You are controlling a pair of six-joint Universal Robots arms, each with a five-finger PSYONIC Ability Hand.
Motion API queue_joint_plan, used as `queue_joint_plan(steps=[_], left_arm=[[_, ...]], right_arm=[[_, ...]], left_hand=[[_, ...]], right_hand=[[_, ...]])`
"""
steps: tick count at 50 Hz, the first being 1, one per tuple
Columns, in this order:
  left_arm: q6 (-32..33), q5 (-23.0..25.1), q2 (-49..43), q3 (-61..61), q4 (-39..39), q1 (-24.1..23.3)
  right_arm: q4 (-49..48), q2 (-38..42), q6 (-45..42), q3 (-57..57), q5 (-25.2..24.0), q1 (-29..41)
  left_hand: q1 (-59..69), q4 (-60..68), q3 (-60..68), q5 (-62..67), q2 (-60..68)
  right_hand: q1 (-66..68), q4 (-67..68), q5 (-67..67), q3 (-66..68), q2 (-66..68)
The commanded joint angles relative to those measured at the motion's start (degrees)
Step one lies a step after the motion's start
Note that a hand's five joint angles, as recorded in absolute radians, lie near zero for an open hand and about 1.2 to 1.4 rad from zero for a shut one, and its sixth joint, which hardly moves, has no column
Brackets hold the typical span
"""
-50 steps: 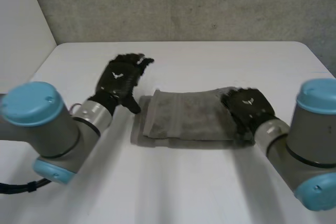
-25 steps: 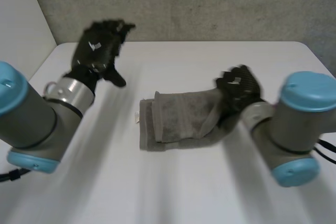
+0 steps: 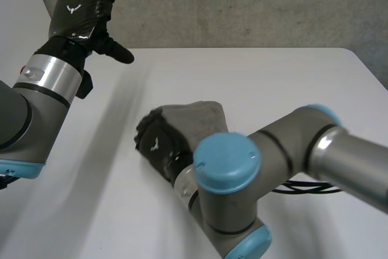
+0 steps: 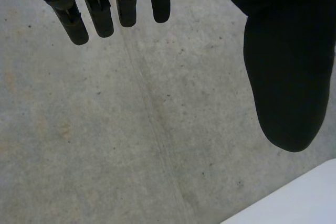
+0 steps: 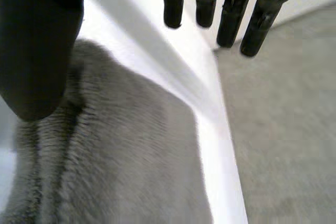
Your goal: Fold the towel.
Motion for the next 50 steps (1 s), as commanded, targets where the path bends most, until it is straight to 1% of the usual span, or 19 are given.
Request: queue_joint_plan(steps=[1, 2, 4, 10, 13, 15, 17, 20, 26, 33, 40, 42, 43, 45, 46, 47, 48, 49, 50], left_arm=[[0.13, -0.37, -1.2, 0.42, -0.04, -0.03], [0.04, -0.37, -1.29, 0.42, -0.04, -0.12], [0.04, -0.37, -1.64, 0.42, -0.13, -0.2], [0.04, -0.37, -6.72, 0.42, -1.97, -1.26], [0.04, -0.37, -8.32, 0.42, -2.59, -1.61], [0.22, -0.37, -12.87, 0.33, -3.46, -3.36], [0.83, -0.37, -15.33, 0.24, -3.47, -4.5], [0.92, -0.29, -20.78, 0.24, -3.56, -5.82], [2.49, -0.2, -28.17, 0.33, -3.64, -7.15], [6.63, -0.2, -28.28, 1.12, -4.08, -7.5], [6.81, -0.2, -18.78, 1.65, -6.54, -7.68], [6.72, -0.29, -15.71, 2.44, -7.86, -7.59], [6.63, -0.37, -12.31, 3.66, -9.69, -7.41], [6.37, -0.81, -8.76, 5.25, -12.26, -7.06], [6.2, -1.51, -5.54, 7.08, -15.22, -6.71], [6.11, -2.65, -2.81, 9.36, -18.73, -6.27], [6.11, -2.66, -2.79, 9.38, -18.76, -6.27], [6.11, -4.14, -0.96, 11.73, -22.5, -5.75], [6.11, -4.15, -0.94, 11.76, -22.54, -5.74]], right_arm=[[-0.13, -12.36, 19.22, 6.79, 2.28, -5.8], [-0.13, -12.38, 19.26, 6.8, 2.27, -5.82], [0.66, -15.1, 26.25, 8.64, 2.36, -10.54], [3.03, -15.11, 34.28, 9.0, 1.57, -15.66], [5.05, -13.17, 38.24, 8.47, -1.24, -18.74], [5.67, -11.68, 40.26, 8.12, -3.44, -19.88], [6.02, -9.06, 44.72, 7.42, -8.16, -21.46], [5.93, -5.89, 47.63, 7.07, -12.47, -22.34], [6.02, -0.18, 48.52, 6.63, -16.09, -23.13], [6.28, -0.69, 46.07, 5.84, -15.66, -23.4], [6.9, -11.68, 44.13, 6.36, -14.34, -25.42], [7.08, -17.71, 44.65, 6.36, -11.98, -25.86], [7.08, -17.74, 44.66, 6.36, -11.96, -25.86], [7.95, -23.52, 44.74, 6.1, -6.81, -26.47], [7.96, -23.54, 44.74, 6.1, -6.78, -26.48], [9.09, -25.89, 44.66, 5.49, -3.73, -26.56], [9.1, -25.92, 44.66, 5.48, -3.7, -26.56], [10.66, -27.75, 44.4, 4.88, -1.01, -26.65], [13.12, -29.24, 43.87, 3.65, 1.37, -26.65]], left_hand=[[1.53, 1.51, 1.53, 0.7, 1.54], [1.53, 1.51, 1.53, 0.7, 1.54], [1.53, 1.51, 1.53, 0.7, 1.54], [1.69, 1.68, 1.7, 0.87, 1.71], [1.69, 1.68, 1.7, 0.87, 1.71], [1.69, 1.68, 1.7, 0.87, 1.71], [1.69, 1.68, 1.7, 0.87, 1.71], [1.69, 1.68, 1.7, 0.87, 1.71], [1.69, 1.68, 1.7, 0.87, 1.71], [1.69, 1.68, 1.7, 0.87, 1.71], [1.19, 1.18, 1.19, 0.36, 1.21], [1.19, 1.18, 1.19, 0.36, 1.21], [1.02, 1.01, 1.03, 0.2, 1.04], [0.85, 0.84, 0.86, 0.03, 0.87], [0.85, 0.84, 0.86, 0.03, 0.87], [0.69, 0.67, 0.69, -0.14, 0.7], [0.68, 0.67, 0.69, -0.14, 0.7], [0.52, 0.5, 0.52, -0.31, 0.54], [0.52, 0.5, 0.52, -0.31, 0.53]], right_hand=[[-4.73, -5.32, -3.55, -4.62, -4.96], [-4.73, -5.32, -3.55, -4.62, -4.96], [-4.73, -5.32, -3.55, -4.62, -4.96], [-4.73, -5.32, -3.55, -4.62, -4.96], [-4.73, -5.32, -3.55, -4.62, -4.96], [-4.73, -5.32, -3.55, -4.62, -4.96], [-4.73, -5.32, -3.55, -4.62, -4.96], [-4.73, -5.32, -3.55, -4.62, -4.96], [-4.73, -5.32, -3.55, -4.62, -4.96], [-4.73, -5.32, -3.55, -4.62, -4.96], [-4.73, -5.32, -3.55, -4.62, -4.96], [-4.73, -5.32, -3.55, -4.62, -4.96], [-4.73, -5.32, -3.55, -4.62, -4.96], [-4.73, -5.32, -3.55, -4.62, -4.96], [-4.73, -5.32, -3.55, -4.62, -4.96], [-4.73, -5.32, -3.55, -4.62, -4.96], [-4.73, -5.32, -3.55, -4.62, -4.96], [-4.73, -5.32, -3.55, -4.62, -4.96], [-4.73, -5.32, -3.55, -4.62, -4.96]])
